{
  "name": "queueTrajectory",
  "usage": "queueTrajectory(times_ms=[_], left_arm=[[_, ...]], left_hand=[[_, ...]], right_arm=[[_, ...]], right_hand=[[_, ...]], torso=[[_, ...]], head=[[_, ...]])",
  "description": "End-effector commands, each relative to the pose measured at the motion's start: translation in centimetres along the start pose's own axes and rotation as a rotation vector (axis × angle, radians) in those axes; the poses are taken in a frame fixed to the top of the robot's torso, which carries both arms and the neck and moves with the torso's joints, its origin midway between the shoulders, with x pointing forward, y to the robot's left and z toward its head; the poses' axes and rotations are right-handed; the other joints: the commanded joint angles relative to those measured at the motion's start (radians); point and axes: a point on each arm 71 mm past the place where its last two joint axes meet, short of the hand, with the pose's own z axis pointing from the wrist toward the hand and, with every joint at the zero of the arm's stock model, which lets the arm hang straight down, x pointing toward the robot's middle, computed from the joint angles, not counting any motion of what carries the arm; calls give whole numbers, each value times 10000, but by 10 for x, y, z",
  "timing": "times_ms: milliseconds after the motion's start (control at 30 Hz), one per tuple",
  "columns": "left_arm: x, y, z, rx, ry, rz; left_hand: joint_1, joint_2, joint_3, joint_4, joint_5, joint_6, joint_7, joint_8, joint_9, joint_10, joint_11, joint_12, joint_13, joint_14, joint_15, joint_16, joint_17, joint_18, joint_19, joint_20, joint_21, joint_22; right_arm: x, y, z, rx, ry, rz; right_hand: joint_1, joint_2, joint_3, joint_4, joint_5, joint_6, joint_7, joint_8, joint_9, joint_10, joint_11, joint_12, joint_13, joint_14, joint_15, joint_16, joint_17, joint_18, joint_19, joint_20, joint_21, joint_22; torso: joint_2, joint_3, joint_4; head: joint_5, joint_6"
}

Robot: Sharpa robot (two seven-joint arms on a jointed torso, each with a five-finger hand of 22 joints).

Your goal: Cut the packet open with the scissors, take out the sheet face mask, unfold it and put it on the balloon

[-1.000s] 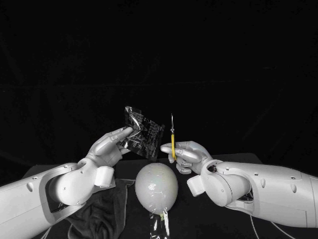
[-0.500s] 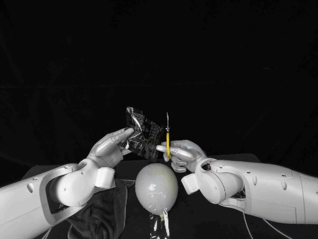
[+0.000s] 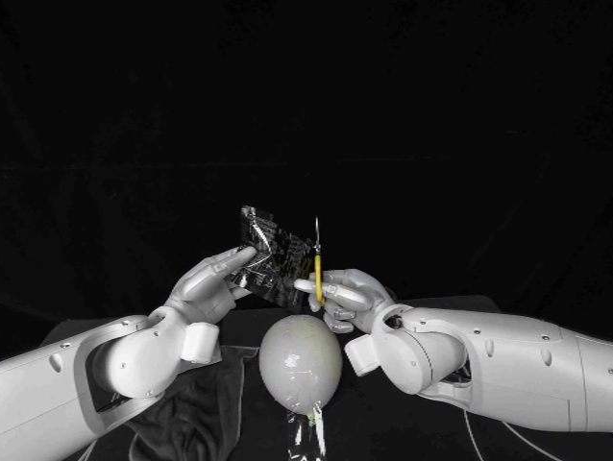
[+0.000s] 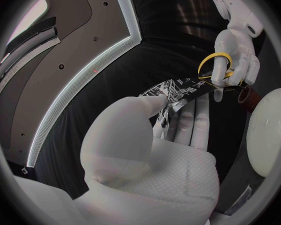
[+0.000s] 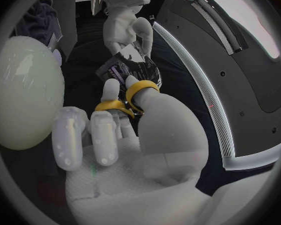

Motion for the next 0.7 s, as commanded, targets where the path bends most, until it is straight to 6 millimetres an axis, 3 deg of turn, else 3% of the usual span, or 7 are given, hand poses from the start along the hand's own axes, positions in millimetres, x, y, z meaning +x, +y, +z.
queueTrajectory(times_ms=[33, 267, 300, 433, 467, 600, 700], left_arm=[[0, -2, 0, 108, 62, 117], [-5, -3, 1, 172, -151, 248], [-5, -3, 1, 175, -172, 259], [-4, -2, 1, 163, -188, 264], [-4, -2, 1, 157, -191, 265], [-4, -1, 2, 129, -199, 267], [-3, -1, 2, 104, -226, 277]], left_hand=[[35, 85, 48, 4, 39, -15, 403, 46, 3437, 73, -21, -1, 3, 94, 4, -36, -5, 115, 78, 1, -63, -13], [39, 87, 61, -2, 39, -20, 397, 63, 3456, 71, -23, -4, 2, 89, 5, -43, -8, 113, 80, -1, -74, -21], [39, 87, 61, -2, 39, -20, 397, 63, 3456, 71, -23, -4, 2, 89, 5, -43, -8, 113, 80, -1, -74, -21], [41, 88, 68, -4, 38, -23, 393, 71, 3466, 71, -24, -5, 1, 87, 5, -47, -10, 111, 79, -1, -80, -26], [41, 88, 68, -4, 38, -23, 393, 71, 3466, 71, -24, -5, 1, 87, 5, -47, -10, 111, 79, -1, -80, -26], [48, 80, 95, -20, 38, -41, 381, 94, 3496, 62, -28, -10, -1, 70, 8, -63, -17, 104, 65, 1, -111, -47], [63, 53, 143, -58, 39, -102, 369, 101, 3529, 49, -32, -13, -2, 48, 10, -89, -29, 89, 4, 13, -176, -86]], right_arm=[[3, 4, -1, -221, 306, 136], [5, 8, -3, -304, 398, 157], [5, 8, -3, -314, 434, 166], [7, 9, -4, -346, 509, 184], [8, 9, -4, -361, 513, 182], [8, 11, -3, -413, 493, 132], [8, 12, -3, -450, 461, 73]], right_hand=[[31, 172, -72, 8, 1, -180, 216, 75, -26, 2442, -529, 5795, 1548, 902, 80, 50, 1918, -104, 147, 67, -6, 1952], [75, 318, -97, 65, 0, 290, 186, 196, -96, 2432, -539, 5874, 1551, 907, 88, 69, 1946, -104, 149, 94, -6, 1960], [77, 451, -81, 125, 1, 578, 112, 322, -78, 2430, -593, 5901, 1558, 911, 59, 81, 1965, -103, 149, 92, -6, 1963], [73, 611, -101, 221, -1, 938, -48, 475, -73, 2422, -725, 5933, 1552, 910, -47, 79, 1961, -97, 141, 57, -18, 1960], [147, 844, -31, 273, 2, 1232, -181, 631, -19, 2422, -827, 5975, 1579, 910, -113, 81, 1965, -94, 138, 32, -23, 1960], [320, 1145, 100, 273, 2, 1608, -373, 879, 108, 2427, -997, 6065, 1643, 912, -257, 85, 1972, -88, 122, -31, -45, 1952], [346, 1207, 164, 272, 0, 1742, -458, 1020, 220, 2435, -1081, 6119, 1673, 918, -349, 97, 1995, -87, 118, -90, -53, 1953]], torso=[[-4, 3, -2], [-2, -2, -5], [2, -1, -3], [5, -1, 7], [5, -1, 9], [-3, -4, 5], [-3, -7, 1]], head=[[-25, 0], [-49, 22], [-52, 22], [-56, 11], [-59, 9], [-59, -8], [-66, -22]])
